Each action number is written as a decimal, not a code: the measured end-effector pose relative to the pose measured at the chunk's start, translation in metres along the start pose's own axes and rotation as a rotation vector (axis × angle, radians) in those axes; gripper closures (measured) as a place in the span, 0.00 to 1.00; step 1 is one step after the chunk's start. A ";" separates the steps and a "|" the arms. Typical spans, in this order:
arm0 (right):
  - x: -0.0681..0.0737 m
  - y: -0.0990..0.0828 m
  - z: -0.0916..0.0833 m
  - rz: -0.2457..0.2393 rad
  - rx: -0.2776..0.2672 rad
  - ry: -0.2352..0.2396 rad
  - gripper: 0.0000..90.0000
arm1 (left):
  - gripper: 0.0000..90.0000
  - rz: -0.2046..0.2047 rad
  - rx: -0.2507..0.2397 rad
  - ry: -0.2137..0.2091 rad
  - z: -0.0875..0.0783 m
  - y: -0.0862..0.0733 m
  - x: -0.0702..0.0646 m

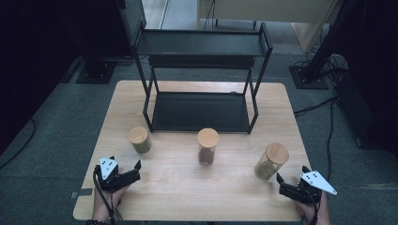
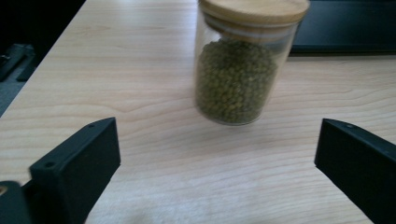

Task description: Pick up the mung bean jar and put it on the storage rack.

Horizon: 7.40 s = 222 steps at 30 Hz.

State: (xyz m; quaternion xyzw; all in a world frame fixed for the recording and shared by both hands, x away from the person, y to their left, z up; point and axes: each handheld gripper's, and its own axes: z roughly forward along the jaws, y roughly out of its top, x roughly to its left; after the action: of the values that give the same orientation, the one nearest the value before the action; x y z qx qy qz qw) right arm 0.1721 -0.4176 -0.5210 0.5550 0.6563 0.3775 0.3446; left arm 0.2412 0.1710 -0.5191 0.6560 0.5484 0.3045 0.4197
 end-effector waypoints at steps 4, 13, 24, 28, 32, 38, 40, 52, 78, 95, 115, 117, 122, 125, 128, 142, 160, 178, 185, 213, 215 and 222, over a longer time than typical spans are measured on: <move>0.000 0.000 0.001 0.002 0.009 -0.001 0.00 | 0.01 0.018 0.016 0.007 0.000 0.000 0.000; -0.001 0.001 0.002 0.022 0.019 0.000 0.00 | 0.01 0.042 0.032 0.007 0.003 0.001 -0.004; -0.001 0.001 0.003 0.015 0.031 -0.001 0.00 | 0.01 0.030 0.056 0.006 0.006 0.002 -0.003; -0.001 0.001 0.003 0.017 0.034 0.000 0.00 | 0.01 0.037 0.059 -0.005 0.010 0.005 -0.004; -0.001 0.001 0.003 0.014 0.035 -0.004 0.00 | 0.01 0.034 0.062 -0.013 0.018 0.008 -0.006; 0.000 0.002 0.004 0.007 0.038 -0.008 0.00 | 0.01 0.030 0.062 -0.020 0.024 0.011 -0.007; 0.000 0.002 0.004 0.007 0.038 -0.008 0.00 | 0.01 0.029 0.063 -0.021 0.025 0.012 -0.008; 0.000 0.001 0.004 0.004 0.036 -0.012 0.00 | 0.01 0.037 0.069 -0.024 0.038 0.018 -0.010; 0.001 0.001 0.004 -0.005 0.036 -0.013 0.00 | 0.04 0.018 0.077 -0.041 0.061 0.032 -0.013; 0.002 0.001 0.004 -0.007 0.038 -0.014 0.00 | 0.13 0.013 0.067 -0.045 0.069 0.040 -0.012; 0.001 0.001 0.004 -0.004 0.038 -0.016 0.00 | 0.26 0.026 0.088 -0.055 0.077 0.047 -0.015; 0.001 0.002 0.004 -0.002 0.040 -0.015 0.00 | 0.27 0.041 0.087 -0.046 0.076 0.048 -0.016; 0.001 0.001 0.004 0.001 0.036 -0.012 0.00 | 0.28 0.045 0.088 -0.040 0.076 0.049 -0.019; 0.001 0.001 0.004 0.001 0.035 -0.012 0.00 | 0.28 0.049 0.089 -0.046 0.078 0.050 -0.023; 0.001 0.001 0.004 0.000 0.036 -0.011 0.00 | 0.28 0.049 0.091 -0.054 0.079 0.051 -0.027; 0.001 0.001 0.004 0.001 0.036 -0.009 0.00 | 0.28 0.055 0.099 -0.089 0.085 0.055 -0.045; 0.001 0.001 0.004 -0.001 0.036 -0.011 0.00 | 0.28 0.063 0.096 -0.110 0.093 0.066 -0.065; 0.000 0.002 0.004 0.003 0.041 -0.001 0.00 | 0.28 0.066 0.100 -0.121 0.108 0.079 -0.084; 0.001 0.002 0.004 -0.001 0.041 0.002 0.00 | 0.28 0.073 0.099 -0.120 0.113 0.086 -0.089; 0.001 0.001 0.004 -0.003 0.040 0.007 0.00 | 0.28 0.055 0.108 -0.091 0.144 0.107 -0.096; 0.001 0.002 0.004 -0.004 0.040 0.007 0.00 | 0.28 0.057 0.113 -0.085 0.148 0.107 -0.097; 0.001 0.002 0.004 -0.002 0.042 0.008 0.00 | 0.28 0.060 0.125 -0.074 0.161 0.112 -0.103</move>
State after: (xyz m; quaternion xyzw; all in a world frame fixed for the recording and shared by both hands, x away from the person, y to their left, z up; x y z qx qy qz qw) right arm 0.1761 -0.4163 -0.5215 0.5600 0.6659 0.3655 0.3307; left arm 0.4100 0.0310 -0.4884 0.7080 0.5306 0.2574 0.3886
